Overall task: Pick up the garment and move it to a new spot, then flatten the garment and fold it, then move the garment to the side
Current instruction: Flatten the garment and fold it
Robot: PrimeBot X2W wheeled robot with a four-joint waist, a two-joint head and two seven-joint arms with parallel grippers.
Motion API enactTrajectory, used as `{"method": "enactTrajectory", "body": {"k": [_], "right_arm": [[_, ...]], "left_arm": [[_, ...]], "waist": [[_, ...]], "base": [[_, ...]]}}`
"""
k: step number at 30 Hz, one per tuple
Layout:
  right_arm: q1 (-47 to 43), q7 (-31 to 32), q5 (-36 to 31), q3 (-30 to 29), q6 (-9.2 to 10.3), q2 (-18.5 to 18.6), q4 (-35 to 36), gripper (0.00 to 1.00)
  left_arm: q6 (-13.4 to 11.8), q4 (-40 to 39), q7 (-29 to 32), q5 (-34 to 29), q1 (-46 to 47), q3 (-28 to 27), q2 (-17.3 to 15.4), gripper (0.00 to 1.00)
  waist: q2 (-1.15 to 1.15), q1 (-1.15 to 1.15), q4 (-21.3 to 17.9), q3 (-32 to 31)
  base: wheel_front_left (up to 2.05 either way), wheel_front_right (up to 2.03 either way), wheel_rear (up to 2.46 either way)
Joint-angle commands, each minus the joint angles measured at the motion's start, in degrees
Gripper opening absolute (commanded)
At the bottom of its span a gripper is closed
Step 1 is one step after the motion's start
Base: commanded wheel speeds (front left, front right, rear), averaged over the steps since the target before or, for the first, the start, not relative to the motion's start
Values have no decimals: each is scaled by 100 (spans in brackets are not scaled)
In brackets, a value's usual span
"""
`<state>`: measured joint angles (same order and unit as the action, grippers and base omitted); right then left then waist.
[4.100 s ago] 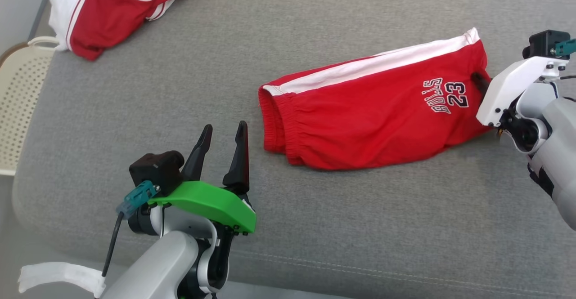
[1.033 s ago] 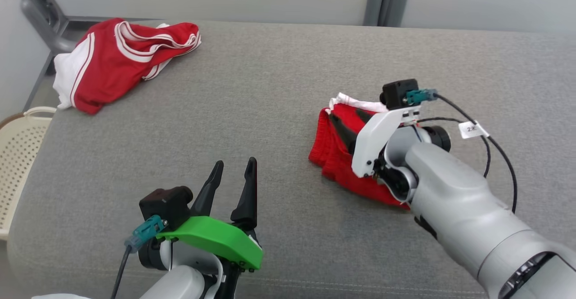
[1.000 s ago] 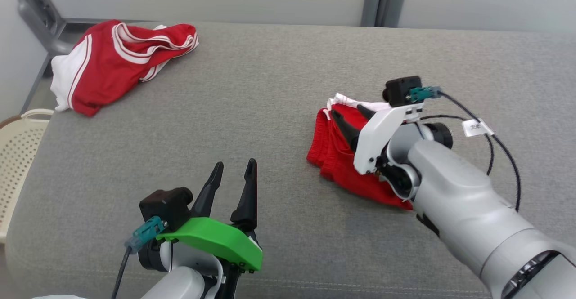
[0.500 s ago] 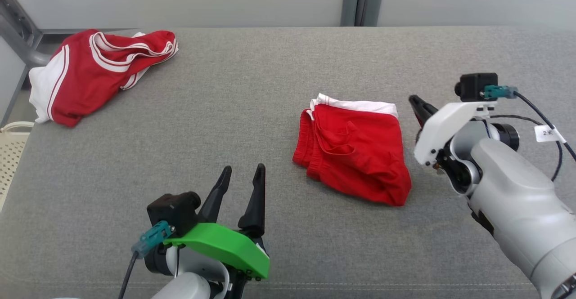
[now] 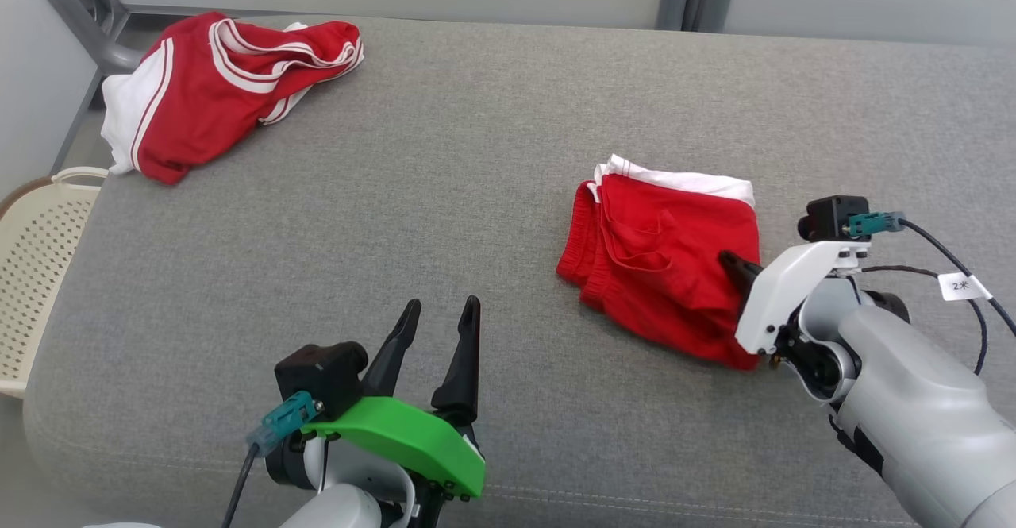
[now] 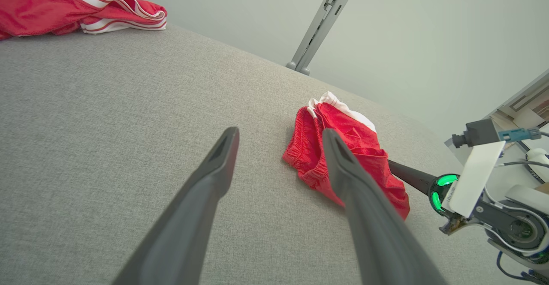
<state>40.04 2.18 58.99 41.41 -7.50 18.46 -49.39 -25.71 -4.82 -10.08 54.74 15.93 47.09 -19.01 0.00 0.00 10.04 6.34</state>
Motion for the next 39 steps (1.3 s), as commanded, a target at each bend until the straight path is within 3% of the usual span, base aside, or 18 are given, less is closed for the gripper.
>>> {"method": "enactTrajectory", "body": {"k": [1,9,23,31,39], "right_arm": [[-118,69,121,28,2,35,133,0],[-455,463,594,415,1,204,1252,0],[-761,340,413,1075,1,488,2468,0],[-484,60,385,531,1,903,2876,0],[-253,157,256,114,1,1139,2314,0]], "left_arm": [[15,19,-11,-32,41,4,-9,100],[-20,12,-30,-19,-21,2,-29,100],[-45,4,-61,-5,17,-52,-64,100],[-21,-25,-79,0,76,-66,-39,100],[43,-29,-85,-45,173,-38,16,100]], "waist": [[0,0,43,19],[0,0,2,7],[0,0,-174,93],[0,0,-113,126],[0,0,182,338]], "base": [[0,0,0],[0,0,0],[0,0,0],[0,0,0],[0,0,0]]}}
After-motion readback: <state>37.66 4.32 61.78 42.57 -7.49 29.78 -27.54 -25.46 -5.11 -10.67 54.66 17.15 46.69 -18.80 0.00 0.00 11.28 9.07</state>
